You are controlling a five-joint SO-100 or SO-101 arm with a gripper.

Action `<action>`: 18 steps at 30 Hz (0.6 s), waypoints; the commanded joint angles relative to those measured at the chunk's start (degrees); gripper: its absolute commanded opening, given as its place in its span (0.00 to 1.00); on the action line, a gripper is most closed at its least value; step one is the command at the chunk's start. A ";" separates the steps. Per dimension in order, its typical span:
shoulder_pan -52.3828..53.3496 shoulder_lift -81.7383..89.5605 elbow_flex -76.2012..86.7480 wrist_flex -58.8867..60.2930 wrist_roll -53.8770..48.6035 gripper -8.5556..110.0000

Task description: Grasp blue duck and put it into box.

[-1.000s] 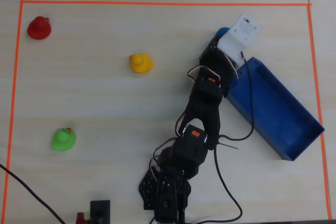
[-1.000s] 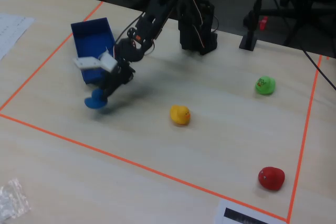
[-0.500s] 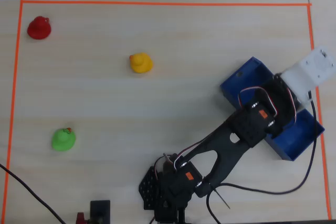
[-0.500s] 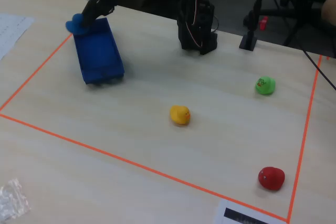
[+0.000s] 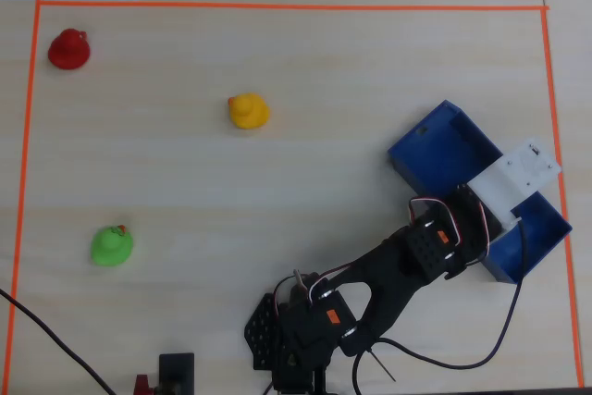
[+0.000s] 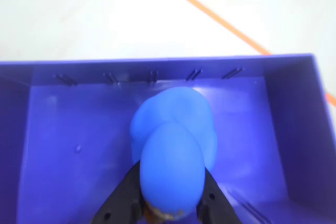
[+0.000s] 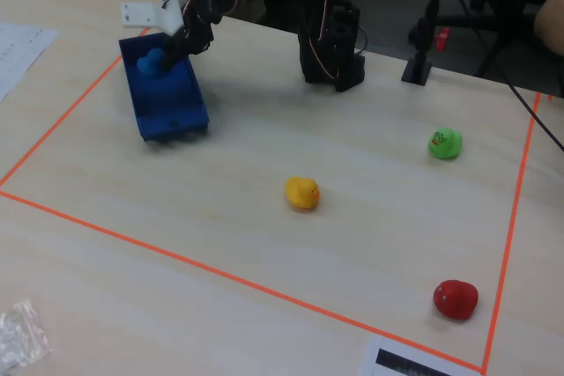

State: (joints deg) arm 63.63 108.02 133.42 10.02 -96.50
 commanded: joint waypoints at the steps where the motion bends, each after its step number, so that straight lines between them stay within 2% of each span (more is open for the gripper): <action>1: -0.53 0.70 1.14 -11.87 1.14 0.44; 4: -2.11 2.72 -3.69 -6.24 7.56 0.45; 7: -5.27 5.98 -10.02 2.55 13.89 0.43; 11: -10.28 13.18 -15.29 16.35 17.67 0.41; 15: -20.04 22.24 -15.38 24.35 21.62 0.40; 18: -31.20 30.06 -12.57 31.99 25.84 0.39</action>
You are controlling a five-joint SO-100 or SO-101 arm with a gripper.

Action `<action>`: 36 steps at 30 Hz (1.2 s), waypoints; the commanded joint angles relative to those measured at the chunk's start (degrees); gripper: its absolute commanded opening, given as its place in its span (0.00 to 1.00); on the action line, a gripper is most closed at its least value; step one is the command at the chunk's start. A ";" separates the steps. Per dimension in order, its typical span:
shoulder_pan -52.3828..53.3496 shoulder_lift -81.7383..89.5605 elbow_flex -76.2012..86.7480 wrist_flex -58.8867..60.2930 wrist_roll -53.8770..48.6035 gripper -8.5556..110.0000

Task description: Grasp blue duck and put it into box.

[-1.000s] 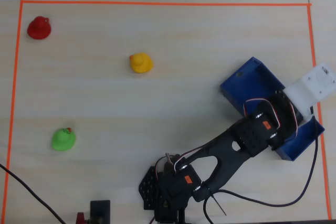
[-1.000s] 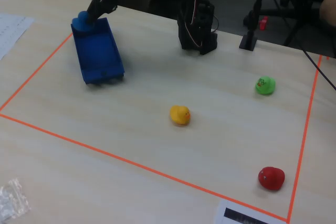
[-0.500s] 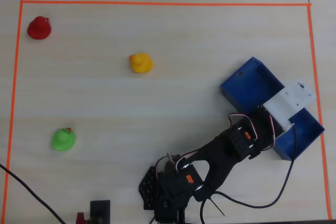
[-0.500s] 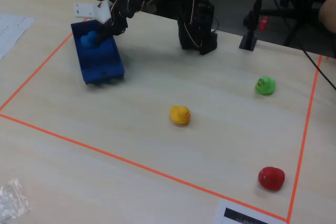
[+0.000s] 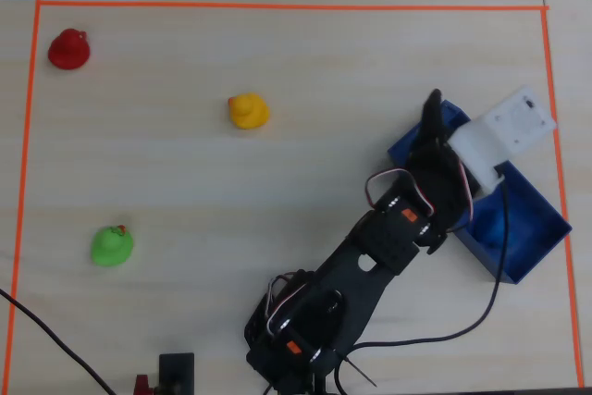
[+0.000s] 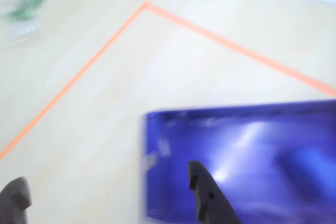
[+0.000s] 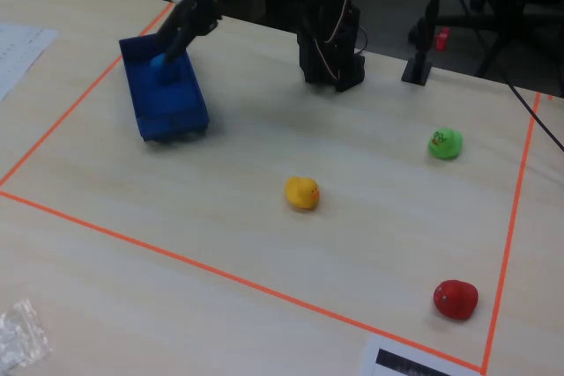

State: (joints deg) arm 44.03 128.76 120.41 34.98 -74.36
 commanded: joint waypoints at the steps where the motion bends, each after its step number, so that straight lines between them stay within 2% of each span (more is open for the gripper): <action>1: -15.56 12.30 2.37 8.44 5.62 0.38; 4: -27.77 22.32 10.63 12.66 10.28 0.31; 7: -37.44 34.28 22.06 16.88 11.43 0.14; 9: -41.40 40.61 28.83 19.86 10.99 0.07; 19: -47.64 59.33 54.32 28.65 7.82 0.07; 27: -47.11 60.91 57.74 39.81 0.88 0.07; 31: -44.38 61.00 57.83 40.17 1.23 0.12; 36: -43.86 61.00 57.83 40.17 1.23 0.12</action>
